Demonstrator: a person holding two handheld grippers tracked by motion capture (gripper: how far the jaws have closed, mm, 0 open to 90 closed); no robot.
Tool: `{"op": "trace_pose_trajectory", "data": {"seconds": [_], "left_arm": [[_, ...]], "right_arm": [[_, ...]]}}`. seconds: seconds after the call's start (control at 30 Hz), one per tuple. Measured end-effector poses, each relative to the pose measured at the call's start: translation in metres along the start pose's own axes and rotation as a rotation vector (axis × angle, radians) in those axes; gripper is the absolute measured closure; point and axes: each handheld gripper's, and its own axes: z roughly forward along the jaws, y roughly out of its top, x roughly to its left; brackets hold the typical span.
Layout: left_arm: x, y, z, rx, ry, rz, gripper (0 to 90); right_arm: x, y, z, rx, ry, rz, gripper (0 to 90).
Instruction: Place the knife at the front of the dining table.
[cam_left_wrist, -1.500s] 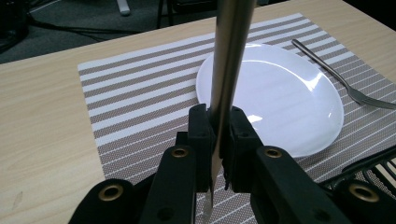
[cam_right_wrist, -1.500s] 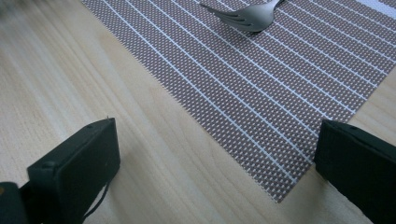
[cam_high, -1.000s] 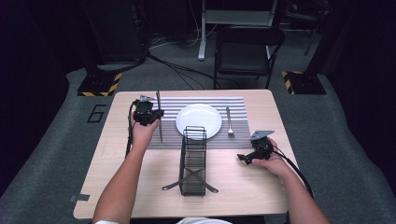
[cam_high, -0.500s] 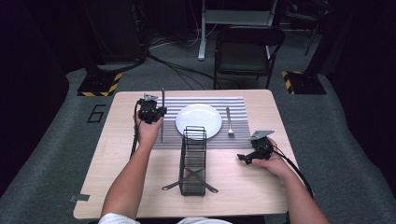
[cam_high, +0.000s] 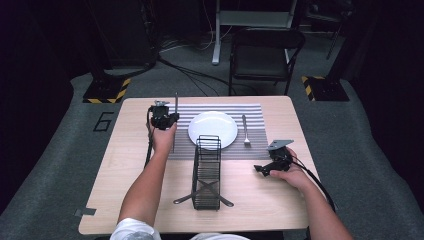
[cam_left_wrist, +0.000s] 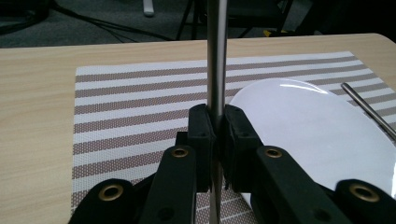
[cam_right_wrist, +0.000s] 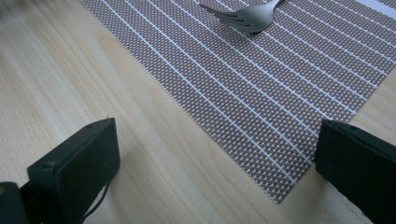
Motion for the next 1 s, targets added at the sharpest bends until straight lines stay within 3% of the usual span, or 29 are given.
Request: {"op": "trace_pose_trajectory", "data": {"seconds": [0.33,0.53,0.63,0.77,1.0], "left_arm": [[0.007,-0.009,0.021,0.026,0.065,-0.043,82.7],[0.01,-0.013,0.029,0.023,0.101,-0.104,82.8],[0.011,-0.014,0.032,0.016,0.098,-0.158,82.8],[0.01,-0.015,0.037,0.019,0.116,-0.15,82.8],[0.011,-0.015,0.047,0.04,0.126,-0.173,82.7]], "right_arm": [[0.0,0.0,0.0,-0.001,0.0,0.0,0.0],[0.0,0.0,0.0,-0.002,-0.001,0.0,0.0],[0.0,0.0,0.0,-0.002,-0.001,0.0,0.0],[0.0,0.0,0.0,-0.001,-0.001,0.0,0.0],[0.0,0.0,0.0,-0.003,-0.001,0.0,0.0]]}}
